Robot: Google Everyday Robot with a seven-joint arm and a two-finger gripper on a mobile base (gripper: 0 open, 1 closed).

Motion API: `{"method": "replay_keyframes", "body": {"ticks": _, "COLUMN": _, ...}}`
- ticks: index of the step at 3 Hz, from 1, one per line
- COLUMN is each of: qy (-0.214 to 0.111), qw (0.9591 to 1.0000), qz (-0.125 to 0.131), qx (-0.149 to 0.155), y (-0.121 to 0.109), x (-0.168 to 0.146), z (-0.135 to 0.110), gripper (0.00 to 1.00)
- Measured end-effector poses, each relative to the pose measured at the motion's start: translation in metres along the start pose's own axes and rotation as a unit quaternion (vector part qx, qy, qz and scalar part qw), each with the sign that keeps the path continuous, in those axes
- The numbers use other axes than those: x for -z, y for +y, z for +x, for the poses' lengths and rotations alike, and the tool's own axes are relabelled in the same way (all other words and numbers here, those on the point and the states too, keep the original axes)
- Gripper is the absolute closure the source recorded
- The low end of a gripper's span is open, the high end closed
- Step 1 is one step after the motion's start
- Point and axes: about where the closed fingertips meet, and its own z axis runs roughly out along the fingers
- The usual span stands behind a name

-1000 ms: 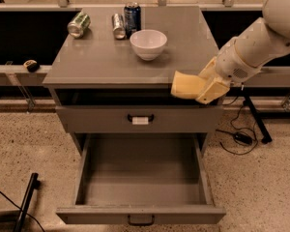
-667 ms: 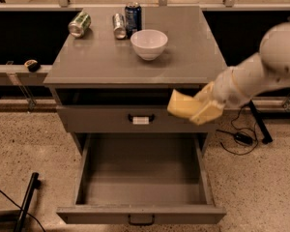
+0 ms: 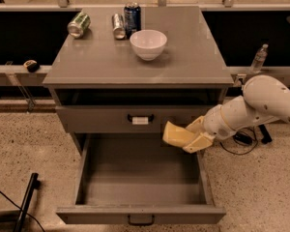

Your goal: Place sponge into middle drawer

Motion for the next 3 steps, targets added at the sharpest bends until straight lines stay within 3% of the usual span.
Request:
{"method": "replay_keyframes", "body": {"ticks": 1, "qy": -0.001, "qw": 1.0000, "qz": -0.003, "qx": 0.007, "y": 0.001, "x": 0.000, "z": 0.000, "gripper": 1.00}}
{"method": "replay_keyframes", "body": {"ticks": 2, "qy": -0.034, "qw": 0.9987, "qz": 0.026, "qx": -0.026, "y": -0.005, "x": -0.034, "z": 0.012, "gripper": 1.00}}
{"method": "replay_keyframes", "body": {"ticks": 3, "qy": -0.063, "qw": 0.9945, "qz": 0.057, "qx": -0.062, "y": -0.009, "x": -0.080, "z": 0.036, "gripper": 1.00}}
